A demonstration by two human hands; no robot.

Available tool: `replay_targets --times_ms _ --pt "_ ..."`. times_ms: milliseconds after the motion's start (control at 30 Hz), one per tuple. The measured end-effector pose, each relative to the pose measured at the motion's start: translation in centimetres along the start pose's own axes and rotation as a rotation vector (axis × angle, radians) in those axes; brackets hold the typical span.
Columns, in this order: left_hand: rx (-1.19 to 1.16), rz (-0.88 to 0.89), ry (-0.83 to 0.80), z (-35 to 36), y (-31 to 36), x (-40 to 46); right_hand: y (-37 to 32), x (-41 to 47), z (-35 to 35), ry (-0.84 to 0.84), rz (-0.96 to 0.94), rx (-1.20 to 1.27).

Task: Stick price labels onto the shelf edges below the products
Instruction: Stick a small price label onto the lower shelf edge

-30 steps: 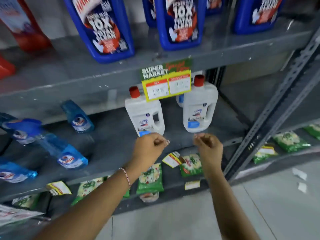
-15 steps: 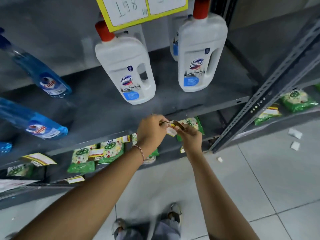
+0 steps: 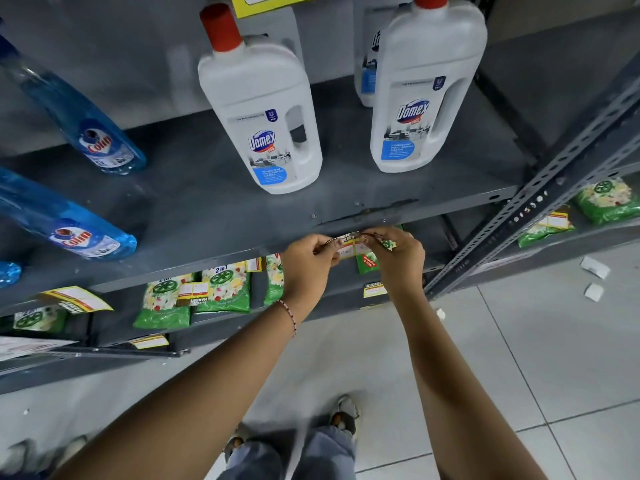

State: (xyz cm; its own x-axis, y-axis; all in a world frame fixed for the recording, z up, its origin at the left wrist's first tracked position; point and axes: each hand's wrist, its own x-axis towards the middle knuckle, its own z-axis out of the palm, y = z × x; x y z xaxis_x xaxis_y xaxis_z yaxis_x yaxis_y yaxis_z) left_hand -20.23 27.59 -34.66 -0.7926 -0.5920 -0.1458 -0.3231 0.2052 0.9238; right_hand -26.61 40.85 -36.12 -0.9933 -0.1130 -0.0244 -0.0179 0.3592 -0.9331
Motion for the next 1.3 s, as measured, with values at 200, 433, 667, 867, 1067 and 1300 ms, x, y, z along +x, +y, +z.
replay_targets --times_ms 200,433,667,867,1067,1300 --pt "-0.019 -0.002 0.044 0.5 0.0 0.4 0.3 0.3 0.6 0.059 0.032 0.029" --pt "0.058 -0.027 0.091 0.3 0.5 0.4 -0.1 0.4 0.8 0.233 0.124 -0.035" --pt "-0.005 -0.298 0.002 -2.0 -0.2 0.3 -1.2 -0.8 1.5 0.424 0.237 0.029" --pt "-0.403 -0.573 -0.018 -8.9 -3.1 0.1 -4.3 -4.7 3.6 0.472 0.153 0.158" --pt "-0.771 -0.573 -0.025 -21.4 -6.3 -1.1 -11.3 -10.9 12.5 0.021 -0.051 0.12" --pt "-1.022 -0.675 0.238 -33.5 -12.4 -0.2 -16.4 -15.9 27.1 -0.422 -0.216 -0.093"
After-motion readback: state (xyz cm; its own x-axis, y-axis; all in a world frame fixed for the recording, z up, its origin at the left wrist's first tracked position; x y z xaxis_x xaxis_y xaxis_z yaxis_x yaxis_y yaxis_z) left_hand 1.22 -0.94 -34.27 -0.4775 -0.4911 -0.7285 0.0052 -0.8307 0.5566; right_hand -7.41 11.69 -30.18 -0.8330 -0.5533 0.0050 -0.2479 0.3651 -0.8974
